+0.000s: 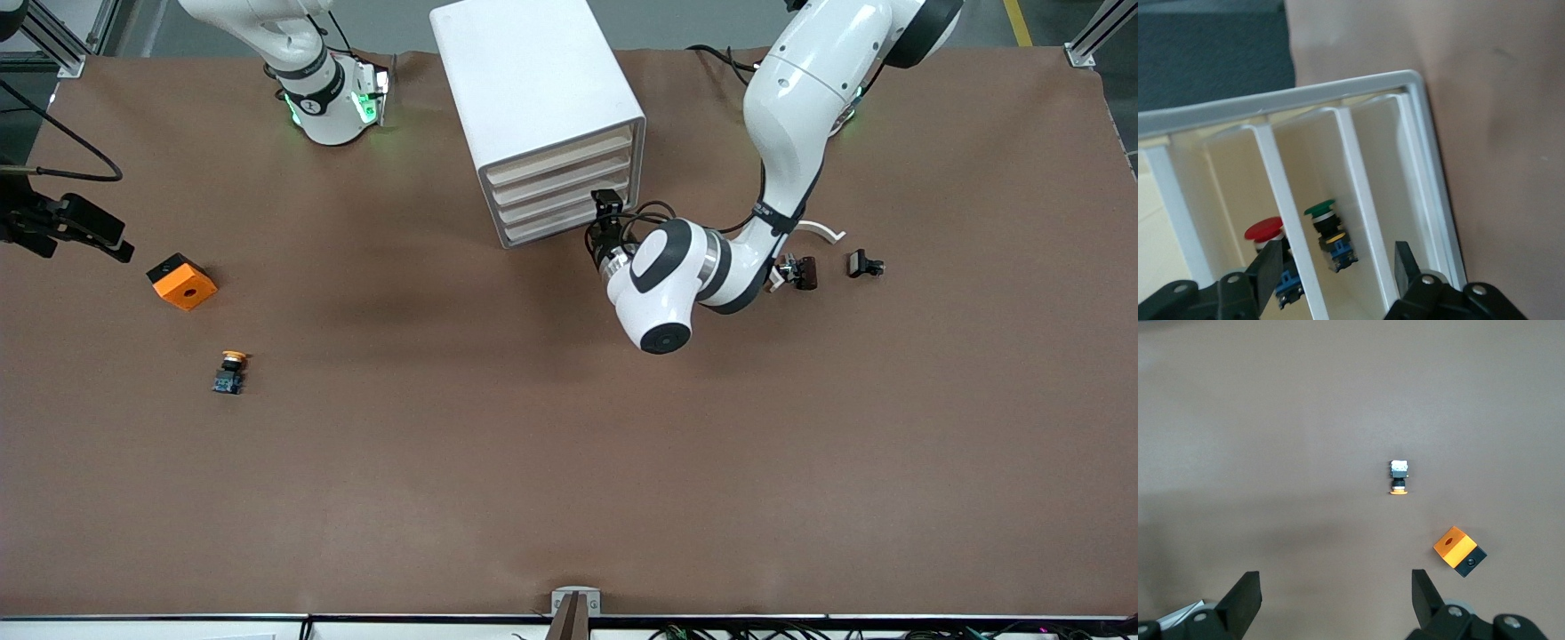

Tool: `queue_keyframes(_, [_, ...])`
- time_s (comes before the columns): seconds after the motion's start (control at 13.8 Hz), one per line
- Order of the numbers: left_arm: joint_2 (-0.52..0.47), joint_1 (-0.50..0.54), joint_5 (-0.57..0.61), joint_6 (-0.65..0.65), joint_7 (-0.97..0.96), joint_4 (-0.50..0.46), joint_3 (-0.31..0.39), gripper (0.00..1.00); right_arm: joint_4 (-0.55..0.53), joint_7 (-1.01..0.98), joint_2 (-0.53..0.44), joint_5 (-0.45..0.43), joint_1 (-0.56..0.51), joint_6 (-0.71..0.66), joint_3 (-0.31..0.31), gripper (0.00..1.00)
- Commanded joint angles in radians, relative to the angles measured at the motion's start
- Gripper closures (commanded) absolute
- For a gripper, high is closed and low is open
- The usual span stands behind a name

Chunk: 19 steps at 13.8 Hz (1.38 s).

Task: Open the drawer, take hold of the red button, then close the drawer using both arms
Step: 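Pull the drawer out of the white cabinet with the left gripper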

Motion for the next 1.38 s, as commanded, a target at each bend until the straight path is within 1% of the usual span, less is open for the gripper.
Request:
queue_keyframes(0.0, [0.032,0.001,-0.031,-0.047,-0.063,0.025,0.005,0.37,0.023,0.001,0.014,-0.005,0.013,-0.009,-0.007,0.0])
queue_keyframes(0.22, [0.056,-0.039,-0.069,-0.062,-0.122,0.025,0.005,0.38,0.023,0.001,0.014,-0.005,0.014,-0.009,-0.007,0.0])
queue_keyframes(0.51, [0.057,-0.034,-0.082,-0.124,-0.173,0.026,0.005,0.4,0.023,0.001,0.014,-0.005,0.013,-0.009,-0.007,0.0])
queue_keyframes(0.58, [0.057,-0.037,-0.091,-0.124,-0.176,0.026,0.005,0.42,0.023,0.001,0.014,-0.005,0.013,-0.007,-0.007,0.0])
queue_keyframes(0.65, [0.058,-0.039,-0.106,-0.124,-0.181,0.026,0.005,0.52,0.023,0.001,0.014,-0.005,0.013,-0.007,-0.007,0.0])
queue_keyframes(0.72, [0.06,-0.039,-0.12,-0.124,-0.184,0.026,0.007,0.57,0.023,0.001,0.014,-0.005,0.013,-0.007,-0.007,0.0])
queue_keyframes(1.01, [0.073,-0.068,-0.122,-0.124,-0.184,0.026,0.007,0.58,0.023,0.001,0.014,-0.005,0.014,-0.007,-0.006,0.0])
queue_keyframes(1.09, [0.075,-0.067,-0.123,-0.124,-0.184,0.025,0.007,0.7,0.023,0.001,0.014,-0.005,0.014,-0.007,-0.006,0.0])
queue_keyframes(1.23, [0.075,-0.068,-0.123,-0.124,-0.184,0.026,0.007,0.79,0.023,0.001,0.014,-0.005,0.013,-0.007,-0.006,0.0])
queue_keyframes(1.3, [0.075,-0.067,-0.122,-0.124,-0.184,0.026,0.007,0.88,0.023,0.001,0.014,-0.005,0.014,-0.007,-0.006,0.0])
